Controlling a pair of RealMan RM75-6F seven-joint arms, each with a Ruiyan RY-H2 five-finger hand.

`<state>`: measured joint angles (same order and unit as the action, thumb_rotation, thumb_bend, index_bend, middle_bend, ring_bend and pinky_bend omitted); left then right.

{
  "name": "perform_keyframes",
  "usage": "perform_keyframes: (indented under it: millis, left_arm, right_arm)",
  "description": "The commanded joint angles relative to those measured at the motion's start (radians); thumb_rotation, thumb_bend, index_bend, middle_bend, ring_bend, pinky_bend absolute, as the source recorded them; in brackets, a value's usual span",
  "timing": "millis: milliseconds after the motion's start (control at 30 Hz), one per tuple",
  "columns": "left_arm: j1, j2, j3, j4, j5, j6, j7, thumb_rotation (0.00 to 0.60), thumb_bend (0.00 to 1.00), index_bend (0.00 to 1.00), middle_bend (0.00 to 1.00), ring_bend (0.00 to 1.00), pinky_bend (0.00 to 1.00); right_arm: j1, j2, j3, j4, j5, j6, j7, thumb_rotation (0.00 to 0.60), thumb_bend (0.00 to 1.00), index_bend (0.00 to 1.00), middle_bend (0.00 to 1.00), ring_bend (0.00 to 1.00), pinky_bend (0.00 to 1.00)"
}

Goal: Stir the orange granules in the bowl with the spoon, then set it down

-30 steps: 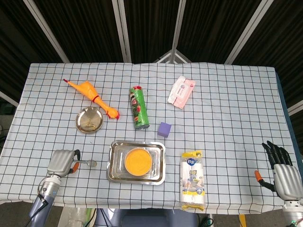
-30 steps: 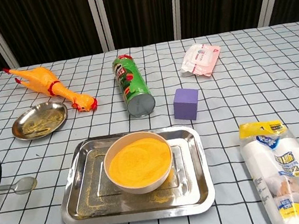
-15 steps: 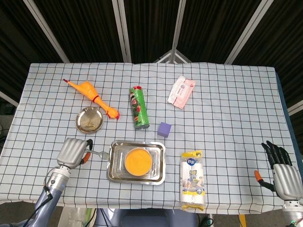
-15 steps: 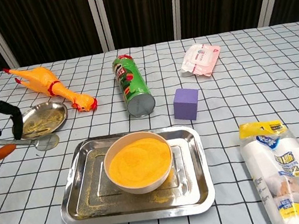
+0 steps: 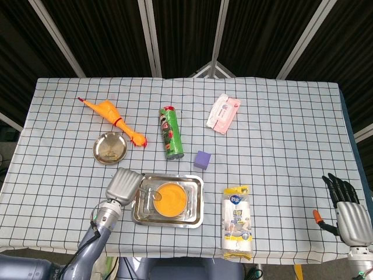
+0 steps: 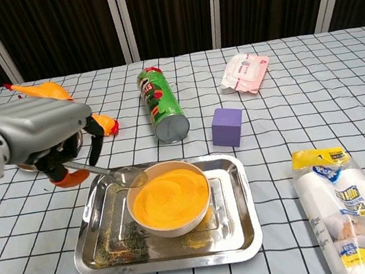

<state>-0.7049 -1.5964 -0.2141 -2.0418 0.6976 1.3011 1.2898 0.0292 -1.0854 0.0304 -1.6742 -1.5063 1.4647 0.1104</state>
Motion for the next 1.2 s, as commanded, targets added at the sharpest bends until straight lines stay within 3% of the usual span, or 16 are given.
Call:
perform_keyframes:
  millis: [33, 300, 500, 767, 967, 1200]
  left_arm:
    - [-0.055, -0.059, -0.020, 0.026, -0.062, 0.038, 0.038, 0.600, 0.54, 0.51, 0.99, 0.95, 0.93]
    - [-0.118, -0.123, -0.021, 0.075, -0.123, 0.068, 0.051, 0.600, 0.53, 0.47, 0.97, 0.94, 0.93]
    - [-0.137, -0.114, -0.008, 0.079, -0.115, 0.082, 0.026, 0.600, 0.31, 0.32, 0.92, 0.91, 0.93]
    - [-0.110, -0.048, 0.028, 0.018, -0.006, 0.089, -0.097, 0.600, 0.28, 0.26, 0.85, 0.85, 0.90]
    - [-0.025, 0.070, 0.124, -0.007, 0.176, 0.112, -0.251, 0.600, 0.28, 0.26, 0.74, 0.77, 0.83]
    - [0.120, 0.192, 0.263, 0.065, 0.448, 0.186, -0.514, 0.600, 0.28, 0.27, 0.76, 0.78, 0.83]
  right_arm:
    - [0.001, 0.000, 0.001, 0.001, 0.001, -0.001, 0.004, 0.600, 0.40, 0.00, 0.00, 0.00, 0.00]
    - [0.006, 0.001, 0.003, 0.005, 0.007, -0.010, 0.015, 0.600, 0.40, 0.00, 0.00, 0.00, 0.00]
    - [0.006, 0.001, 0.003, 0.005, 0.005, -0.008, 0.013, 0.600, 0.40, 0.00, 0.00, 0.00, 0.00]
    - [0.003, 0.002, 0.002, 0.003, 0.008, -0.007, 0.012, 0.600, 0.40, 0.00, 0.00, 0.00, 0.00]
    - [0.003, 0.002, 0.001, 0.003, 0.010, -0.009, 0.008, 0.600, 0.40, 0.00, 0.00, 0.00, 0.00]
    - [0.004, 0.000, 0.000, 0.002, 0.011, -0.011, -0.003, 0.600, 0.40, 0.00, 0.00, 0.00, 0.00]
